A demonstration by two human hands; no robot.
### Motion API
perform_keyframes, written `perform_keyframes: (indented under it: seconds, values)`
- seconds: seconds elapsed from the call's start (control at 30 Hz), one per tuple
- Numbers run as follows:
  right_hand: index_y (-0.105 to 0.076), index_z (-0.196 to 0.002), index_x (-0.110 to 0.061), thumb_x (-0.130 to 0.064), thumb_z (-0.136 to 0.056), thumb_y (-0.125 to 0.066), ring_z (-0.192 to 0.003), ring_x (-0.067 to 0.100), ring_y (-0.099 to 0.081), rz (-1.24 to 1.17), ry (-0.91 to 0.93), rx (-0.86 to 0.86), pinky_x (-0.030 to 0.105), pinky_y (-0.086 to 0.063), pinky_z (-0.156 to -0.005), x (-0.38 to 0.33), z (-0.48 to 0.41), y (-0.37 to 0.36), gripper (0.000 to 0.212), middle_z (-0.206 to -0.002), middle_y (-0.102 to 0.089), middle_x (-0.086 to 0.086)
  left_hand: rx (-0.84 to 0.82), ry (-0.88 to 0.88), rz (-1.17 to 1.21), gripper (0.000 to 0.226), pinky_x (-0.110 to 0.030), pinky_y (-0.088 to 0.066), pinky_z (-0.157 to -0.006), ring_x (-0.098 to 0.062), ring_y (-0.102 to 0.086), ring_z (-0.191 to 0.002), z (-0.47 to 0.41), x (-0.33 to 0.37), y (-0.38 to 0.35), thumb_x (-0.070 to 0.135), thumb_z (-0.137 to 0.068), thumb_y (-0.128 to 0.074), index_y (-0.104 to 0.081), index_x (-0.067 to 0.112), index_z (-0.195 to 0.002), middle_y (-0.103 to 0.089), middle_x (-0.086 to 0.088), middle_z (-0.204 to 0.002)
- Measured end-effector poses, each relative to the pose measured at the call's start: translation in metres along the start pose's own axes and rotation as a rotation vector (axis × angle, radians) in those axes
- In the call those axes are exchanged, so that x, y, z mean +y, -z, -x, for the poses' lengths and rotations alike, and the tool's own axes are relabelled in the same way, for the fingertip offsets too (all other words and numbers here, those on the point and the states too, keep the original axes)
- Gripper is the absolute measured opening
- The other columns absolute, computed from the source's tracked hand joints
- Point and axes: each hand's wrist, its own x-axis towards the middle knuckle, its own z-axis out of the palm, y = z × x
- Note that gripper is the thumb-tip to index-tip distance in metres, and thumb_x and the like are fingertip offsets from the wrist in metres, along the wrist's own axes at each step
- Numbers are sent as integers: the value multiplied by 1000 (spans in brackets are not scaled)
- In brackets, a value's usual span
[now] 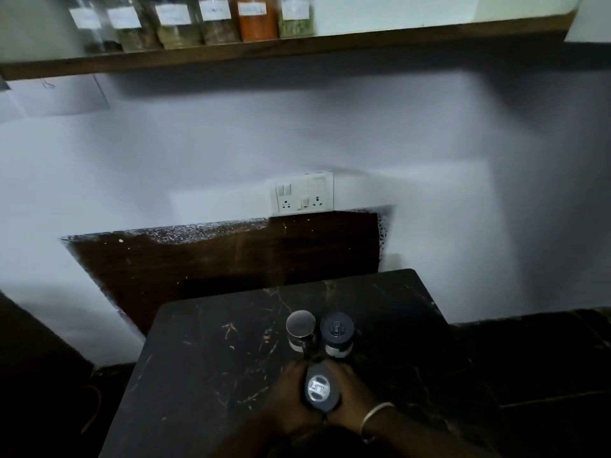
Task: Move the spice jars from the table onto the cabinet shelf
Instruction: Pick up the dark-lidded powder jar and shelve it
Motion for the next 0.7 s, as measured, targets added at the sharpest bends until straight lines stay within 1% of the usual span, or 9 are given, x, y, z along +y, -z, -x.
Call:
perform_keyframes:
  seconds: [0.07, 0.13, 0.2, 0.3, 0.4, 0.5, 0.57, 0.63, 0.7]
  values:
    - [-43, -145, -35, -27, -66, -94, -138, 14, -55, -242, 27, 26, 39, -48, -114, -17, 1, 19, 94, -145, -57, -6, 100, 22, 183, 64, -30, -61, -89, -13, -73, -113, 4, 21, 18, 21, -67, -88, -65, 41, -123, -75, 11, -119]
    - [-49, -141, -37, -27, -67, -96, -131, 10, -62, -357, 15, 45, 36, -53, -108, -40, 1, 43, 88, -139, -65, -8, 156, 85, 380, 70, -29, -60, -90, -16, -72, -116, 2, 46, 37, 28, -63, -92, -64, 35, -126, -75, 4, -122]
    - [-54, -139, -35, -27, -78, -90, -129, 16, -63, -432, 53, 119, 35, -55, -104, -68, 0, 68, 71, -137, -66, -5, 192, 77, 553, 66, -33, -60, -93, -17, -72, -116, -4, 73, 56, 36, -69, -89, -65, 26, -130, -74, 1, -126]
    - [-59, -130, -48, -33, -85, -79, -118, 12, -70, -621, 186, 171, 24, -60, -85, -118, 12, 98, 51, -126, -72, -11, 321, 11, 709, 63, -39, -62, -91, -26, -74, -110, -10, 128, 82, 46, -71, -80, -68, 17, -125, -77, -8, -120]
    - [-50, -142, -28, -33, -84, -74, -119, 24, -70, -790, 329, 232, 31, -60, -87, -158, 27, 115, 63, -130, -70, 2, 417, -60, 779, 64, -40, -59, -85, -31, -72, -102, -13, 177, 102, 51, -72, -79, -70, 9, -119, -77, -16, -113]
    - [-47, -147, -23, -33, -89, -69, -119, 27, -69, -857, 468, 231, 34, -59, -89, -189, 41, 127, 63, -133, -67, 8, 368, -148, 760, 96, -39, -59, -84, -33, -73, -105, -7, 217, 117, 77, -66, -79, -68, 4, -127, -74, -23, -118]
    - [-45, -149, -19, -30, -92, -64, -119, 28, -68, -906, 539, 245, 34, -58, -89, -205, 51, 134, 61, -134, -66, 11, 357, -198, 820, 104, -42, -60, -90, -36, -72, -112, 2, 236, 120, 83, -64, -76, -65, 4, -131, -73, -24, -122]
    - [-47, -148, -17, -29, -93, -61, -120, 32, -66, -951, 598, 293, 38, -58, -92, -220, 59, 141, 58, -134, -65, 15, 352, -249, 872, 98, -46, -59, -95, -37, -70, -117, 10, 252, 120, 81, -71, -72, -64, 6, -133, -72, -23, -126]
    - [-51, -146, -17, -32, -93, -59, -121, 36, -65, -965, 637, 340, 46, -56, -95, -233, 66, 148, 56, -134, -65, 18, 368, -286, 913, 79, -51, -55, -101, -36, -69, -119, 15, 263, 119, 71, -85, -66, -64, 9, -133, -72, -21, -128]
